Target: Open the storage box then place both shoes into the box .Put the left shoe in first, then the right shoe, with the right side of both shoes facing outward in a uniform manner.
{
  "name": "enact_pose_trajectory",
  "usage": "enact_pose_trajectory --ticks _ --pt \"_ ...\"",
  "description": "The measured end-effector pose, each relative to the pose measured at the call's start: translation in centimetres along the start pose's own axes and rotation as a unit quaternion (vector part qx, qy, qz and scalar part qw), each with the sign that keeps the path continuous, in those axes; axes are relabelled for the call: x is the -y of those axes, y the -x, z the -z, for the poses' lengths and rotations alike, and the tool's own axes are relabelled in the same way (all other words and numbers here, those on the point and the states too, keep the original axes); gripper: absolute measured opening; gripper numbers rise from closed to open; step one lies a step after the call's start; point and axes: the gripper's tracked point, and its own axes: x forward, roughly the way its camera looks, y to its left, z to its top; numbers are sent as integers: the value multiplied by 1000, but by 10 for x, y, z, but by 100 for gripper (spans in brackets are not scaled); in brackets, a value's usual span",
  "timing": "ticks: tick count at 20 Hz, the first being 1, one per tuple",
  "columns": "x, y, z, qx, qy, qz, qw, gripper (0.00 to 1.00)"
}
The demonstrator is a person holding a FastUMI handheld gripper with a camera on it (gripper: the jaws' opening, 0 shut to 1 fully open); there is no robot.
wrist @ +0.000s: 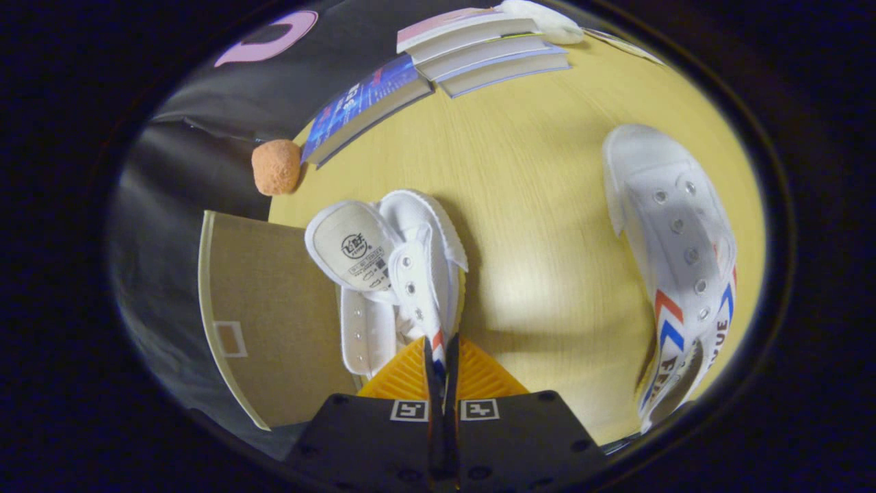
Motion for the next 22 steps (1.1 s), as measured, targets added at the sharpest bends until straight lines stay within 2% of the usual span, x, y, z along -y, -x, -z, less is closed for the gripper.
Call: enact_pose_trajectory --ticks 6,11,13,15,17,22 --pt "-45 61 -32 55 -46 -64 995 3" --pt "-122 105 -49 100 -10 -107 989 3" --pt "-164 114 -49 108 -5 -138 985 3" --pt "-205 114 -45 106 -8 -170 980 3" --pt "-237 105 -36 100 -8 -185 978 3" --pt "-287 54 -2 85 0 -171 982 3"
